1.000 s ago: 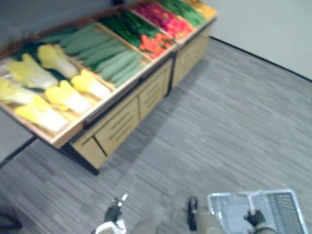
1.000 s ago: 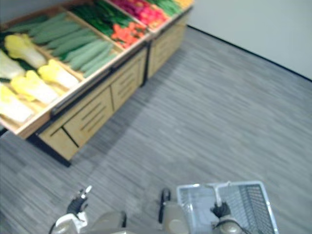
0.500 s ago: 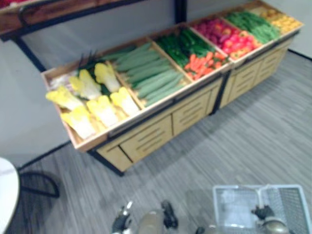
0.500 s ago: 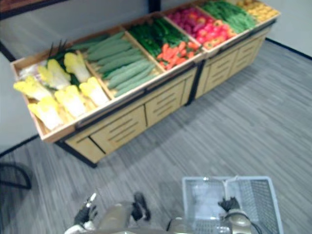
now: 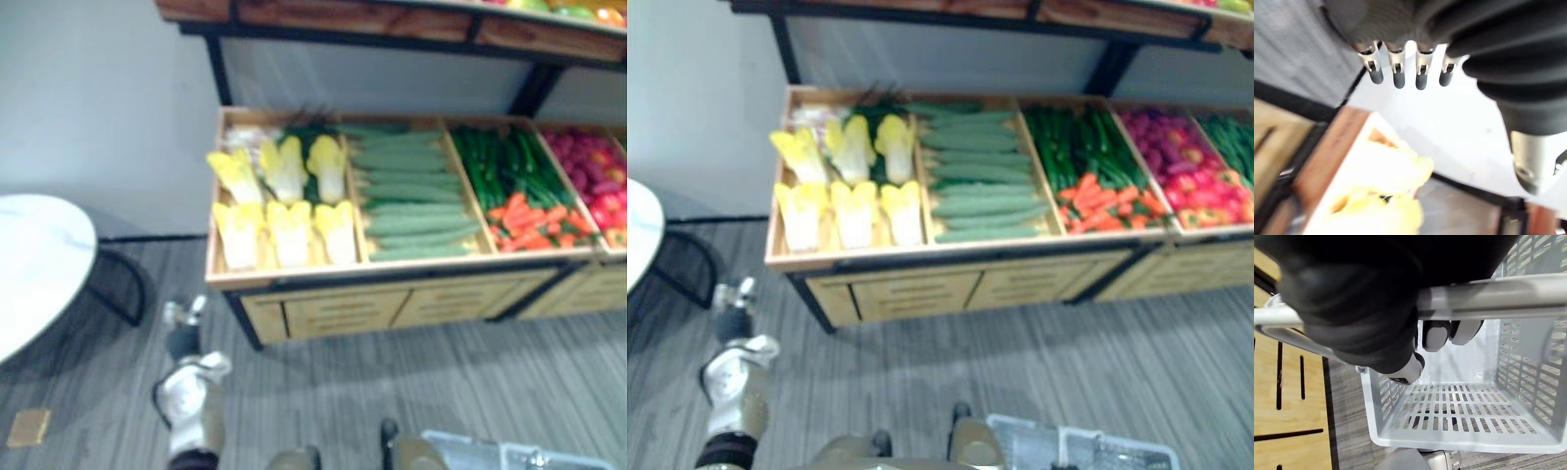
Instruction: Pick vegetable in the basket
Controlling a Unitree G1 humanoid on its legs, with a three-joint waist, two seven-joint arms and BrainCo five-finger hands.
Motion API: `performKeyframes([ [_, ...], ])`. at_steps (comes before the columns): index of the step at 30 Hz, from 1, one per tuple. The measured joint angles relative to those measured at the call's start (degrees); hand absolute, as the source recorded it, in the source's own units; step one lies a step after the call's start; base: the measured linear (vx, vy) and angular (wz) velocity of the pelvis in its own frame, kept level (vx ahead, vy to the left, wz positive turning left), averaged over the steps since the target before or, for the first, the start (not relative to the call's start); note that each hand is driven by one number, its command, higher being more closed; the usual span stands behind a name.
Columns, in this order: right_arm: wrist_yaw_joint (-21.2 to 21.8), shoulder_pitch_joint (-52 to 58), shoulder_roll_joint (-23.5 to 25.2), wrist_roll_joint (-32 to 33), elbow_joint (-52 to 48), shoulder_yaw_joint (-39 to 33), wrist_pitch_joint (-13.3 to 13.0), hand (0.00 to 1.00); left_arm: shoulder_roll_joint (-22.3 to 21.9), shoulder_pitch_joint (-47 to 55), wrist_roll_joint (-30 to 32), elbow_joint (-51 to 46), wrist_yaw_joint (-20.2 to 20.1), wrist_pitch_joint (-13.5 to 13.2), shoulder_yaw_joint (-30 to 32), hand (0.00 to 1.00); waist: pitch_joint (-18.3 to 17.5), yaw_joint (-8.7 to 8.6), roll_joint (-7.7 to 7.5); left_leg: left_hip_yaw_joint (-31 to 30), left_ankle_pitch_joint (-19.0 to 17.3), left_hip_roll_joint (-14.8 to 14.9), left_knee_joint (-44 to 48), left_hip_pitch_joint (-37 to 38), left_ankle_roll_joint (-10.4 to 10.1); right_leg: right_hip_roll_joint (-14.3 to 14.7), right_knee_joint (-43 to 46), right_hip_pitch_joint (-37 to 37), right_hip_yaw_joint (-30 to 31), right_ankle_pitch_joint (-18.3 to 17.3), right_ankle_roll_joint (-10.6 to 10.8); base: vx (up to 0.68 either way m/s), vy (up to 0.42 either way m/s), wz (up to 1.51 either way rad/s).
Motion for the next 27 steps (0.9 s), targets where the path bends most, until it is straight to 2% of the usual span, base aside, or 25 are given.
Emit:
performKeyframes([
  [3, 0.3, -0.7, -2.9, -0.7, -1.8, 1.3, 0.5, 1.0, 0.5, -0.8, 0.6, -5.3, 1.9, -1.6, 1.0, 0.0, -1.0, 1.12, 4.15, -0.5, -1.4, 3.8, 0.5, 0.0, -2.2, 3.1, -2.7, 1.9, -2.5, -0.3, -1.5, 0.21, -0.253, 0.11],
  [5, 0.5, -0.5, -3.5, -0.7, -3.0, 1.6, 1.0, 1.0, 1.0, -3.2, 2.4, -5.6, 2.3, -1.6, 0.8, 0.0, -1.3, -0.07, 5.02, 1.7, -1.3, 6.1, 0.1, 0.3, -2.8, 3.3, -3.7, 3.6, -5.3, -0.5, -2.4, 0.11, -0.205, 0.67],
  [6, 0.8, -0.3, -3.6, -0.6, -3.6, 1.5, 1.3, 1.0, 1.6, -5.5, 3.5, -5.6, 2.9, -1.6, 0.0, 0.0, -1.5, -1.5, 5.13, 6.5, -0.7, 9.1, -0.5, 1.4, -3.6, 3.3, -4.5, 5.2, -7.9, -0.7, -2.7, 0.09, -0.221, 1.03],
  [8, 0.8, 0.5, -4.3, 0.5, -4.9, 1.5, 1.2, 1.0, 2.5, -9.2, 6.9, -5.6, 3.1, -1.5, -0.9, 0.0, -1.4, -2.9, 5.09, 12.9, 2.6, 11.8, -2.7, 3.1, -5.5, 2.9, -5.3, 6.8, -11.0, -0.9, -2.9, 0.03, -0.109, 0.85],
  [10, 0.7, 0.5, -4.3, 0.7, -5.1, 1.5, 0.8, 1.0, 5.0, -10.9, 7.8, -5.3, 3.2, -1.4, -1.4, 0.0, -1.7, -2.9, 5.31, 12.8, 4.1, 11.0, -4.8, 3.7, -5.2, 2.6, -5.7, 6.8, -10.7, -0.6, -3.1, -0.06, 0.0, 0.15],
  [13, 0.8, 1.0, -3.8, 0.7, -5.1, 1.6, 0.0, 1.0, 9.4, -13.1, 9.6, -2.5, 4.0, -0.8, -2.3, 0.0, -1.8, -3.25, 4.66, 13.3, 4.7, 10.5, -6.2, 3.5, -5.4, 2.7, -8.5, 7.2, -10.1, 0.7, -2.7, -0.07, 0.016, -0.08],
  [18, 1.0, 1.7, -3.8, 0.5, -5.1, 1.7, -0.1, 1.0, 13.4, -19.7, 13.1, 2.8, 5.1, 4.1, -5.8, 0.0, -1.5, -3.79, 5.15, 16.1, 5.0, 9.9, -7.4, 3.5, -5.8, 2.9, -13.0, 7.5, -8.2, 3.8, -2.8, -0.02, 0.031, -0.23],
  [19, 1.1, 1.9, -3.7, 0.5, -5.2, 2.0, -0.2, 1.0, 14.3, -22.0, 13.6, 5.6, 5.7, 5.4, -6.9, 0.0, -1.2, -4.83, 5.1, 16.2, 4.9, 9.9, -7.4, 3.3, -5.8, 3.0, -13.4, 7.5, -7.9, 4.0, -2.6, 0.01, -0.002, -0.12],
  [22, 1.1, 1.8, -3.7, 0.6, -6.3, 4.1, -0.3, 1.0, 15.2, -27.2, 13.6, 8.8, 7.0, 6.7, -8.7, 0.0, 0.2, -5.18, 4.69, 17.5, 4.5, 10.8, -5.4, 1.1, -5.6, 3.7, -13.5, 5.2, -6.4, 4.7, -3.5, -0.02, -0.024, -0.22],
  [23, 1.2, 1.0, -3.7, 0.7, -7.1, 5.1, -0.6, 1.0, 15.8, -30.6, 13.6, 9.7, 7.8, 7.1, -10.2, 0.0, 1.6, -5.28, 4.38, 17.6, 4.1, 11.7, -3.1, -1.6, -5.4, 4.2, -13.5, 3.3, -6.1, 5.3, -3.7, -0.04, -0.058, -0.19],
  [27, 0.7, -2.6, -3.8, 1.0, -7.9, 8.2, -1.4, 1.0, 15.8, -36.8, 13.6, 12.8, 9.0, 7.8, -12.9, 0.0, 5.7, -6.69, 3.59, 18.9, 3.9, 13.0, -0.2, -4.7, -5.5, 5.2, -13.4, -0.1, -4.9, 7.0, -4.4, -0.04, -0.061, -0.2],
])
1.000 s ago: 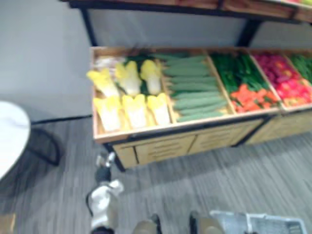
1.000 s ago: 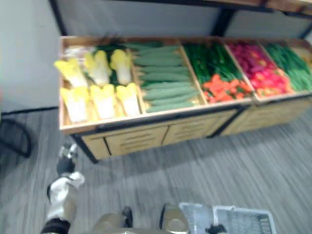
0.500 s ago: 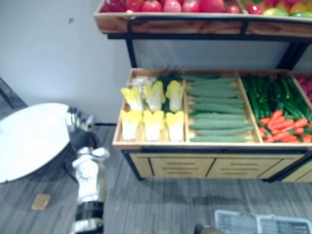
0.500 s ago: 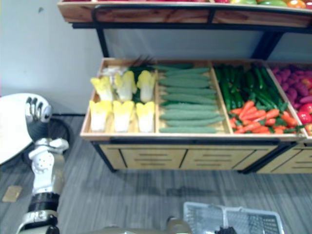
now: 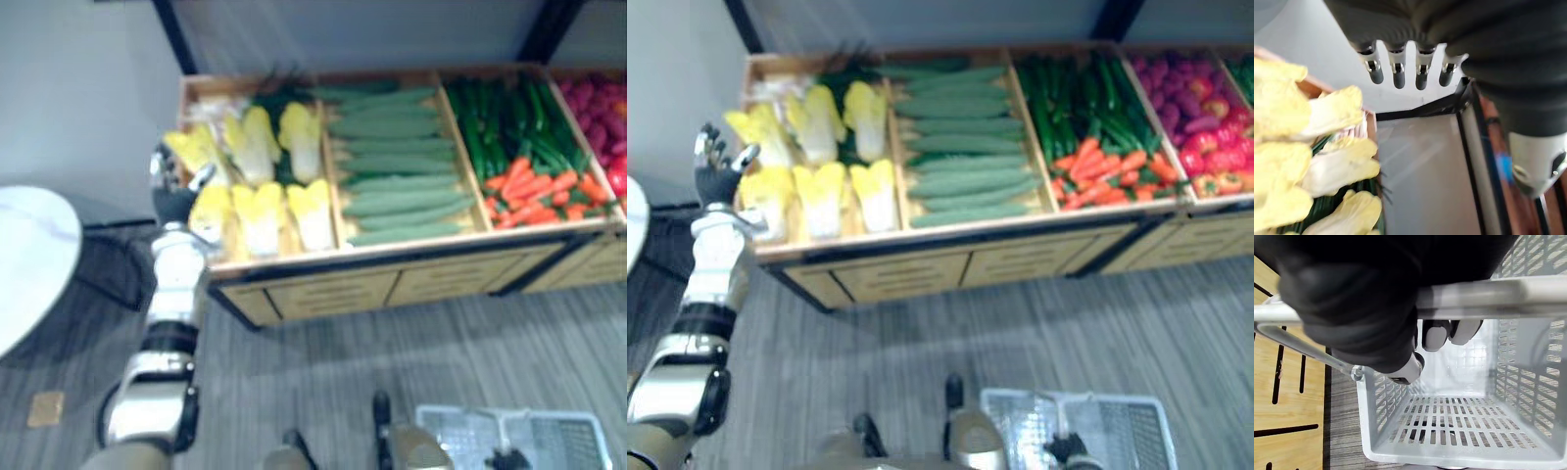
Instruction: Pick vegetable in the basket
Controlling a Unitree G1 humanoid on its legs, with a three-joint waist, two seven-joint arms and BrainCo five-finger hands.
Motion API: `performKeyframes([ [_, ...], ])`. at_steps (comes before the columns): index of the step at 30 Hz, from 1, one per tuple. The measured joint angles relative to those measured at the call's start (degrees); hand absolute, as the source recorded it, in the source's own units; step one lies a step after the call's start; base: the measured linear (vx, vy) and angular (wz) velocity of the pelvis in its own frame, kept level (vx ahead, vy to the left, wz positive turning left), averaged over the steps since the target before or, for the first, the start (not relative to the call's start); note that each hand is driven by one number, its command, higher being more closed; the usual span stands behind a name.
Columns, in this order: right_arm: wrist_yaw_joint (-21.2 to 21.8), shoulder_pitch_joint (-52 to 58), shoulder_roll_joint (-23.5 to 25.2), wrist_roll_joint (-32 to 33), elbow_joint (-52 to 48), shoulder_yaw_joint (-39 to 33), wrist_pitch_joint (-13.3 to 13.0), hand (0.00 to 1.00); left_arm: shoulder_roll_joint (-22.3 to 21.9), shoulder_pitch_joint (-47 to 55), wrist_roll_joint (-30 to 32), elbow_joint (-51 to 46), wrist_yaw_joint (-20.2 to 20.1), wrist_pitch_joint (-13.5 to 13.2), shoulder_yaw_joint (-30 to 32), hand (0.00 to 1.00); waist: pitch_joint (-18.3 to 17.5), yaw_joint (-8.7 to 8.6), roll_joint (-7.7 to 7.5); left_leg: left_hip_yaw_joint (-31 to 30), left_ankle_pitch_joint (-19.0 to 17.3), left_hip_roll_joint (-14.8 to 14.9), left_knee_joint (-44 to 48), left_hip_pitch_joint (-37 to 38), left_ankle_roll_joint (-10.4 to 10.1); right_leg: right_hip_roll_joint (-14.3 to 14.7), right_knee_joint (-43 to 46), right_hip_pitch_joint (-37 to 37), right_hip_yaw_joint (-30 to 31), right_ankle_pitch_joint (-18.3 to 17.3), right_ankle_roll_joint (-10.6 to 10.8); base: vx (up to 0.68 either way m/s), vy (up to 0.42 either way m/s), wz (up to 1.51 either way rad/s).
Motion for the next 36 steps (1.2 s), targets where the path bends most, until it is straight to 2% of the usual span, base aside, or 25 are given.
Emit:
performKeyframes([
  [4, -0.8, -1.4, -0.2, 0.1, -1.6, 1.5, -1.3, 1.0, 0.0, -3.8, 0.1, 1.4, 1.8, 1.1, -1.0, 0.0, 2.3, -1.06, 0.25, 1.4, -0.1, 0.6, 0.2, -1.2, -0.1, 0.4, 0.0, -1.9, 1.2, 0.3, -0.3, -0.02, -0.037, -0.21],
  [6, -1.0, -1.7, -0.2, 0.1, -1.7, 2.6, -1.6, 1.0, -0.2, -5.0, 0.1, 2.1, 2.9, 2.9, -1.0, 0.0, 2.8, -1.26, 0.28, 2.0, -0.3, 1.0, 0.4, -1.4, -0.3, 0.8, 0.0, -2.3, 1.7, 0.7, -0.4, 0.01, -0.026, -0.12],
  [17, -2.4, -4.6, -0.8, 0.7, -3.8, 5.4, -1.5, 1.0, -0.4, -9.1, 4.2, 7.8, 7.7, 9.3, -1.0, 0.0, 7.3, -1.03, 0.09, 1.0, -0.5, 1.0, 1.9, -5.4, -0.2, 0.2, -0.6, -4.6, 0.6, 1.5, -0.1, -0.02, -0.002, 0.06],
  [23, -2.8, -5.7, -1.1, 2.5, -3.8, 7.0, -1.0, 1.0, -0.5, -10.4, 7.2, 8.6, 9.2, 9.9, -0.9, 0.0, 7.6, -0.89, 0.09, 0.5, -0.3, 0.7, 2.1, -7.8, 0.1, -0.1, -1.3, -6.5, 0.3, 2.1, -0.1, 0.0, 0.004, 0.04],
  [36, -2.9, -9.0, -2.0, 4.2, -3.8, 9.3, -0.9, 1.0, -1.4, -15.1, 7.4, 11.2, 7.2, 11.3, -2.4, 0.0, 9.2, -1.15, -0.3, 1.8, 0.0, 0.2, 1.8, -10.2, 0.5, -0.3, -2.3, -9.5, 1.6, 3.6, 0.0, -0.01, -0.001, -0.05],
])
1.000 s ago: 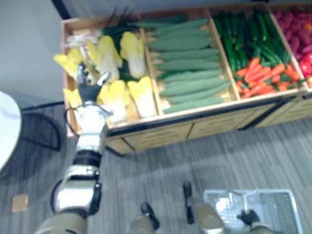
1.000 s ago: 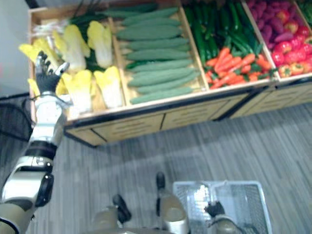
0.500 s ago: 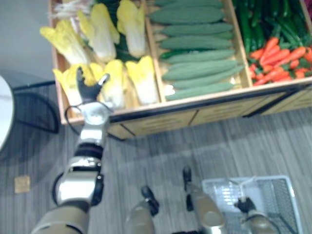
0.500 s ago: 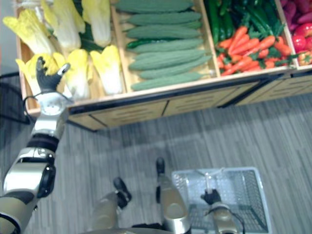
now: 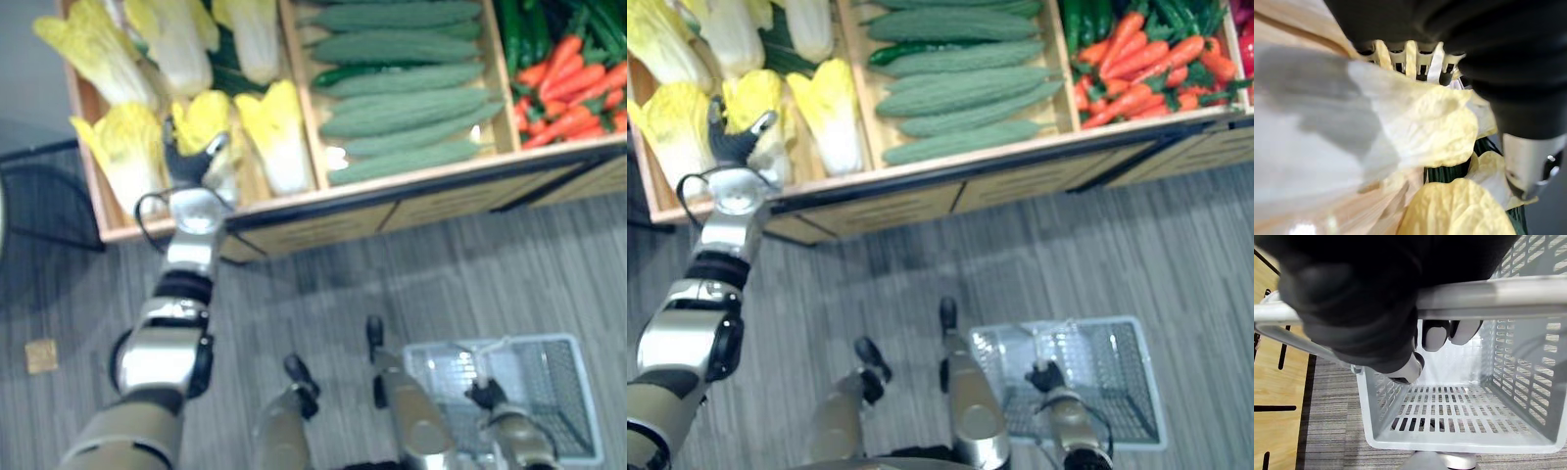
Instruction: Pick vegetable in the basket
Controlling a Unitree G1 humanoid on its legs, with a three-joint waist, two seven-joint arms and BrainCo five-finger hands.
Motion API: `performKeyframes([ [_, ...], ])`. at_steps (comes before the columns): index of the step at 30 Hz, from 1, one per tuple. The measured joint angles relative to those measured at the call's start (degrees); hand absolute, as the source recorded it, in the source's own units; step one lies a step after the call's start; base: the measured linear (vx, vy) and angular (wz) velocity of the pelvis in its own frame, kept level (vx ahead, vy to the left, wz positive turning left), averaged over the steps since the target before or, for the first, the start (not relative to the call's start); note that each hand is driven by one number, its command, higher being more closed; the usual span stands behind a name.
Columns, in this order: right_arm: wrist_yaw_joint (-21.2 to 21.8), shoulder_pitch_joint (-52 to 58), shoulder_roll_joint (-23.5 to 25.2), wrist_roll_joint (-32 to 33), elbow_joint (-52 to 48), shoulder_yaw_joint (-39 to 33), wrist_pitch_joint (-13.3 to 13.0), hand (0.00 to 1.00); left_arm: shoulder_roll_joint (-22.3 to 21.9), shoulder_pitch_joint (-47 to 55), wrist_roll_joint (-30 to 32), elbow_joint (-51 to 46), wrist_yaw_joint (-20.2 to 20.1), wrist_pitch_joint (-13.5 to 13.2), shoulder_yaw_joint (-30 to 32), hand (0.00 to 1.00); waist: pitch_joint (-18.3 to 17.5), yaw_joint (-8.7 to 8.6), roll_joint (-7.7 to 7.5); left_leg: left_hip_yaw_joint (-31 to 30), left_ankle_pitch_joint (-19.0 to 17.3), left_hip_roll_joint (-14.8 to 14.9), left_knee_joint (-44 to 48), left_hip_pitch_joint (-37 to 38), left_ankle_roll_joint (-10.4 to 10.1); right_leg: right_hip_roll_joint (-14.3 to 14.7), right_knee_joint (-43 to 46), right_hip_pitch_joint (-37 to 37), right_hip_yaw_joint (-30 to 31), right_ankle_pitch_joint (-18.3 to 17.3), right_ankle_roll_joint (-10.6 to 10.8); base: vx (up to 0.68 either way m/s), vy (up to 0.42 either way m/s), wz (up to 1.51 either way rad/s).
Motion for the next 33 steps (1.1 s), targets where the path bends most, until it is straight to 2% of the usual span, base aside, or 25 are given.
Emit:
performKeyframes([
  [5, -0.3, -0.6, -0.2, 0.4, 0.2, 0.2, 0.2, 1.0, -0.1, -1.0, 1.6, 1.1, -0.9, 2.3, -0.3, 0.0, 0.1, 0.05, 0.01, 0.3, 0.1, -0.3, -0.3, -0.2, 0.2, -0.2, 0.0, -0.6, 0.6, 0.2, 0.3, -0.01, 0.002, -0.03],
  [6, -0.3, -1.0, -0.3, 0.4, 0.2, 0.5, 0.3, 1.0, 0.1, -1.3, 1.7, 2.0, -0.8, 3.1, -0.2, 1.0, 0.1, 0.01, -0.03, 0.4, 0.3, -0.6, -0.7, -0.3, 0.3, -0.4, 0.0, -0.9, 0.8, 0.3, 0.4, 0.0, 0.0, 0.0],
  [11, -0.4, -2.8, -0.7, 0.4, 0.4, 2.3, 0.8, 1.0, 0.2, -2.3, 2.7, 4.8, 0.8, 6.2, 1.5, 1.0, 0.3, -0.08, -0.39, 0.4, 0.3, -0.9, -1.0, -0.5, 0.4, -0.7, -0.1, -1.1, 0.8, 0.4, 0.5, 0.0, 0.0, 0.01],
  [19, -0.3, -7.4, -1.3, 0.7, 0.3, 2.8, 1.8, 1.0, 1.5, -3.8, 9.9, 6.4, 3.6, 6.4, 2.0, 1.0, 0.7, -0.16, -0.5, 0.1, 1.6, -2.4, -3.5, -0.9, 0.8, -1.4, -0.7, -2.0, 0.4, 0.6, 0.8, 0.02, -0.001, 0.05],
  [26, -0.2, -7.9, -1.9, 1.5, -0.1, 4.4, 1.8, 1.0, 1.6, -4.3, 12.9, 6.2, 3.6, 8.5, 1.0, 1.0, 0.7, -0.19, -0.5, 0.1, 1.7, -2.8, -4.1, 0.1, 0.8, -1.7, -0.7, -1.1, 0.1, 0.6, 0.8, 0.0, 0.0, 0.0],
  [31, -0.2, -7.8, -2.2, 3.5, -0.2, 4.3, 1.8, 1.0, 1.7, -4.2, 12.6, 6.0, 3.6, 7.7, -0.5, 1.0, 0.7, -0.17, -0.5, 0.2, 1.7, -2.8, -4.1, 0.9, 0.8, -1.8, -0.4, -0.5, 0.0, 0.6, 0.8, 0.0, 0.0, 0.0],
  [33, -0.2, -6.5, -2.2, 3.8, -2.0, 4.3, 1.8, 1.0, 1.1, -3.2, 12.1, 4.8, 3.5, 5.5, -1.4, 1.0, 0.7, -0.17, -0.5, 0.4, 1.7, -2.7, -4.1, 2.0, 0.7, -1.8, -0.3, 0.6, 0.1, 0.6, 0.8, -0.01, -0.002, -0.02],
])
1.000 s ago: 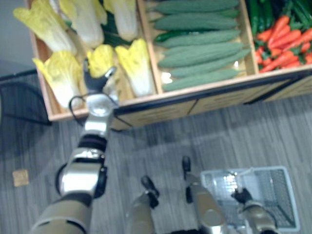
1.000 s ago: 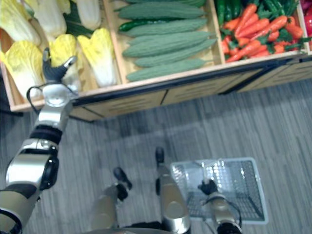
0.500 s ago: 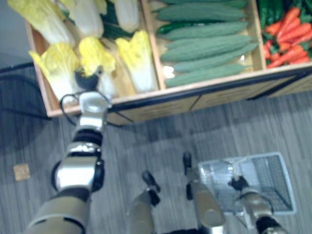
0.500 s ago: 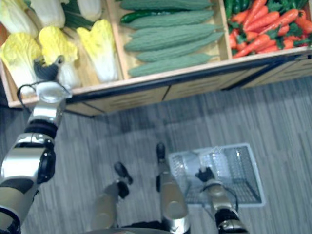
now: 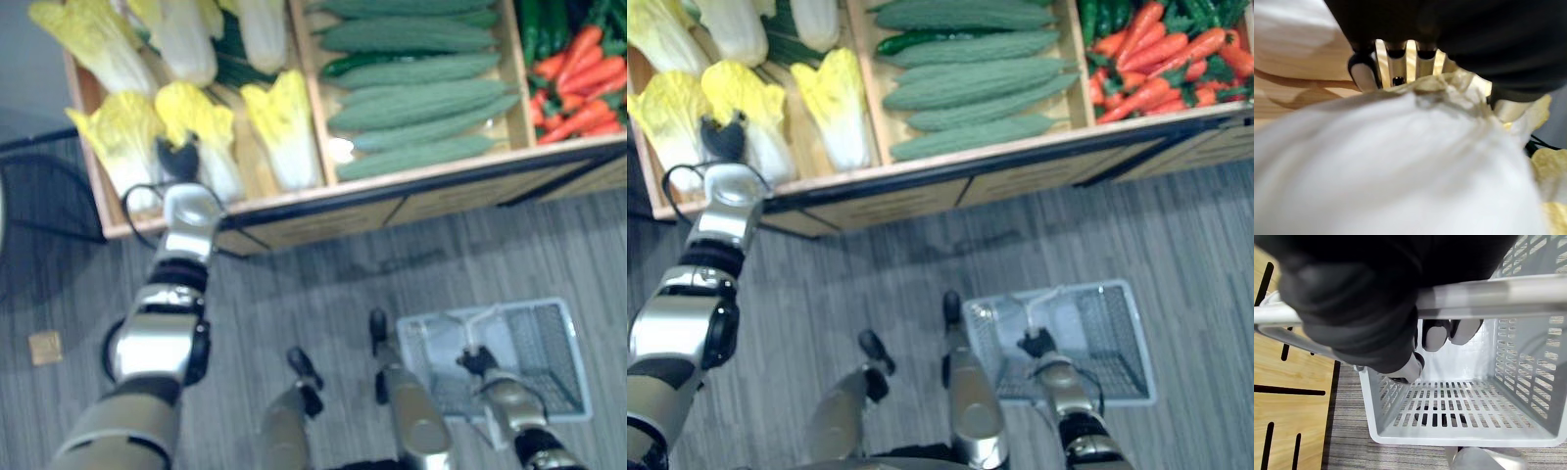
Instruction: Pick vegetable in the basket
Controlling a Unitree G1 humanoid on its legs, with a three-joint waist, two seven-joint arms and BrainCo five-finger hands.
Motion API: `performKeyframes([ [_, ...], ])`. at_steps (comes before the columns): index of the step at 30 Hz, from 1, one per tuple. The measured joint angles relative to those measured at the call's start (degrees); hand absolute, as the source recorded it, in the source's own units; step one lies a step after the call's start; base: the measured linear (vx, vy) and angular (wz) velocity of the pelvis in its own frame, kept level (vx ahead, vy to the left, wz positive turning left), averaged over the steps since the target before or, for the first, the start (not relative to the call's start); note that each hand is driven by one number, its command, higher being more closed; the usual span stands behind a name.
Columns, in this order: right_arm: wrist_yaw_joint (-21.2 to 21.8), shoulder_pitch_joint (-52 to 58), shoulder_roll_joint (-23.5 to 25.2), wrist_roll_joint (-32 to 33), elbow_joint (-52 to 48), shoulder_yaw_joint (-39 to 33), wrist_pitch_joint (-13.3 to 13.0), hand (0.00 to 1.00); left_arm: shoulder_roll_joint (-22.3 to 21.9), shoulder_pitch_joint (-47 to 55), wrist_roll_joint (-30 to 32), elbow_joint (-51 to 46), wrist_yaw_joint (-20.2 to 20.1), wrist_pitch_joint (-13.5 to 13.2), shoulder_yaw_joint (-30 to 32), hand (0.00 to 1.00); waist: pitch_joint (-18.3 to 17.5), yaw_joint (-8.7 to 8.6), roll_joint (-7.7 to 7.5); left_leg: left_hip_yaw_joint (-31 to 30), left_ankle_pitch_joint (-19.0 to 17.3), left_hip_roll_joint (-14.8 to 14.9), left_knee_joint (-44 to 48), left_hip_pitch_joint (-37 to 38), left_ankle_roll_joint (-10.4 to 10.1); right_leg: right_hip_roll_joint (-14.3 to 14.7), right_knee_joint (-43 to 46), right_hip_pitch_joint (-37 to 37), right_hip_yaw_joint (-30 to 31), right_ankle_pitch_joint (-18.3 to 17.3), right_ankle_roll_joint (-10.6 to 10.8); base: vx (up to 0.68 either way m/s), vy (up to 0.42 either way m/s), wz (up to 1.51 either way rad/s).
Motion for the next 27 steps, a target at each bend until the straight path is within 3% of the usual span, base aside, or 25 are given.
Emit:
performKeyframes([
  [6, -0.4, 5.8, 0.0, 0.6, -6.6, -0.6, -2.0, 1.0, -1.8, 3.6, -4.5, -10.0, -2.1, -5.1, -4.6, 1.0, 0.0, -0.04, -0.01, 0.2, -1.1, 0.8, 1.6, 2.5, -0.3, 0.2, 0.1, 3.4, 0.1, -0.1, -0.1, -0.04, -0.008, -0.02],
  [11, -0.5, 9.6, 0.1, 0.6, -9.6, -2.2, -2.5, 1.0, -2.2, 6.1, -4.5, -16.8, -2.2, -8.3, -5.9, 1.0, -0.4, -0.31, 0.04, 1.3, -3.4, 1.8, 3.4, 6.1, -0.5, 0.8, -0.2, 7.1, 1.2, -0.5, 0.0, -0.06, 0.003, -0.15],
  [17, -0.2, 13.6, 0.0, -1.6, -11.1, -2.9, -1.7, 1.0, -2.2, 15.2, -4.4, -23.3, -2.3, -11.2, -5.7, 1.0, -6.6, -0.5, 0.98, 3.2, -3.9, 2.0, 3.5, 9.0, -1.3, 2.2, -1.9, 8.7, 4.8, -0.2, -0.2, 0.02, -0.011, -0.31],
  [19, 0.0, 13.9, -0.3, -3.1, -12.5, -2.7, -1.7, 1.0, -2.0, 20.7, -4.4, -27.8, -2.3, -12.1, -4.4, 1.0, -8.3, 0.09, 1.29, -2.2, -4.8, 1.3, 5.4, 9.6, -0.6, 3.6, -1.8, 8.6, 8.6, -0.1, -0.2, 0.07, -0.03, -1.02],
  [20, 0.5, 12.7, -0.8, -4.5, -13.6, -2.0, -1.7, 1.0, -2.0, 26.7, -4.4, -32.4, -1.9, -12.6, -2.5, 1.0, -9.1, 1.14, 1.32, -9.5, -6.5, 0.4, 8.2, 9.0, 0.9, 4.3, -1.5, 8.6, 13.0, -0.5, -0.7, 0.03, -0.009, -1.38],
  [21, 0.9, 12.2, -1.4, -5.4, -14.0, -1.8, -1.7, 1.0, -2.1, 29.2, -4.4, -34.2, -1.9, -12.6, -2.1, 1.0, -9.6, 1.59, 1.78, -13.6, -8.2, -0.4, 9.0, 9.0, 0.9, 4.4, -1.5, 8.5, 14.9, -0.5, -0.7, -0.02, 0.093, -1.78],
  [22, 1.5, 11.3, -2.8, -6.1, -14.2, -1.4, -1.7, 1.0, -2.4, 33.9, -4.2, -37.5, -2.0, -12.9, -2.1, 1.0, -10.5, 2.13, 3.32, -19.3, -10.7, -1.5, 9.4, 9.4, 0.4, 6.0, -1.6, 8.4, 18.0, -0.3, -0.8, -0.06, 0.158, -1.43],
  [24, 2.5, 12.1, -3.9, -6.4, -16.9, -2.1, -1.2, 1.0, -5.4, 39.5, -3.2, -41.8, -3.6, -13.7, -2.4, 1.0, -12.5, 1.97, 4.66, -18.2, -13.5, -1.5, 7.7, 11.3, -0.7, 7.2, -1.8, 7.7, 19.9, 0.2, -0.1, -0.04, 0.155, -1.06],
  [27, 3.2, 14.7, -3.1, -6.4, -22.1, -2.0, 0.3, 1.0, -7.7, 43.6, -2.6, -44.0, -8.8, -15.2, -5.1, 1.0, -13.4, 1.85, 2.85, -13.8, -13.6, -2.4, 7.2, 13.4, -0.2, 5.9, -0.6, 6.1, 18.8, 0.3, -0.6, -0.01, 0.113, -0.69],
])
